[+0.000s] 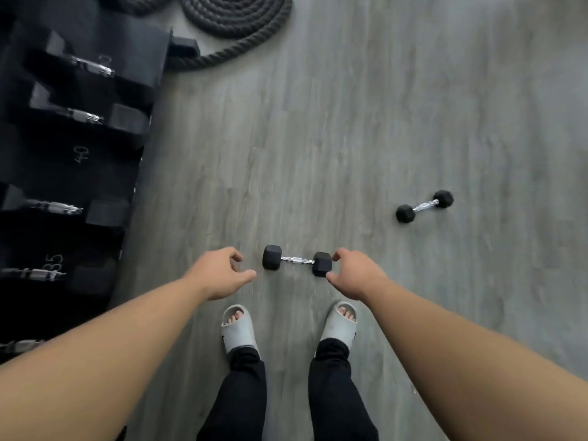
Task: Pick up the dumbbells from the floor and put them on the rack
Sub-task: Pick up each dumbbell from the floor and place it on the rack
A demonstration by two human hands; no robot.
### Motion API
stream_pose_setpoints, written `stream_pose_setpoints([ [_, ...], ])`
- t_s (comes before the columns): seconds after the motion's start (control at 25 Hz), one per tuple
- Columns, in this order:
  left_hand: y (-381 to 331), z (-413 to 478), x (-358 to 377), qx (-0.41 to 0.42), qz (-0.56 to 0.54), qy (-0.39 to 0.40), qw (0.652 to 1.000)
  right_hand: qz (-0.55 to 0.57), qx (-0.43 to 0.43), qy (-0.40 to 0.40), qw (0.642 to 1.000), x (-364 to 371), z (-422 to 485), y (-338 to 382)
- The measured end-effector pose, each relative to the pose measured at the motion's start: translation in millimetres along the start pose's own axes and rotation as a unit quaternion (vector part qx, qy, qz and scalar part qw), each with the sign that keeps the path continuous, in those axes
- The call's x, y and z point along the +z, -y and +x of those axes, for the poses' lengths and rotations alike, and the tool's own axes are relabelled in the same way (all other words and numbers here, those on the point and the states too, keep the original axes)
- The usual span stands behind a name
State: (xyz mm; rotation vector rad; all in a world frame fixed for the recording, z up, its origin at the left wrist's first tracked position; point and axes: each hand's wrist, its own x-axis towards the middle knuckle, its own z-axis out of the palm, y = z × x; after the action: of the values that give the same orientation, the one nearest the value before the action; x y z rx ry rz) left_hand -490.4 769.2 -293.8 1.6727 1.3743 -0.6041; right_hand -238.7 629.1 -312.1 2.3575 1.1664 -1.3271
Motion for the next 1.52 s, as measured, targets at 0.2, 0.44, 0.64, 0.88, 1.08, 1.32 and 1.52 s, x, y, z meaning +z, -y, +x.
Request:
stream_pose_setpoints([
  [0.2,25,159,77,-0.037,-0.041,0.020,0.998,-0.001,0.005,0.034,0.999,69,164,-25],
  [0.44,55,303,171,-0.059,-0.031,0.003,0.998,0.008,0.050,0.051,0.997,162,293,-71],
  [0.64,72,362,234,-0.076,-0.058,0.003,0.995,0.091,0.112,0.048,0.988,215,348,-97],
  [0.88,76,382,249,-0.104,-0.102,-0.024,0.989,0.199,0.154,0.054,0.966,234,361,-105],
  [1.08,62,335,193,-0.117,-0.144,-0.044,0.982,0.255,0.165,0.040,0.952,192,316,-65],
  [1.32,32,219,39,-0.085,-0.109,-0.118,0.983,0.280,0.127,0.000,0.952,76,207,30],
  [1.52,13,82,-105,-0.052,-0.105,-0.190,0.975,0.284,0.076,-0.047,0.955,-27,78,124],
])
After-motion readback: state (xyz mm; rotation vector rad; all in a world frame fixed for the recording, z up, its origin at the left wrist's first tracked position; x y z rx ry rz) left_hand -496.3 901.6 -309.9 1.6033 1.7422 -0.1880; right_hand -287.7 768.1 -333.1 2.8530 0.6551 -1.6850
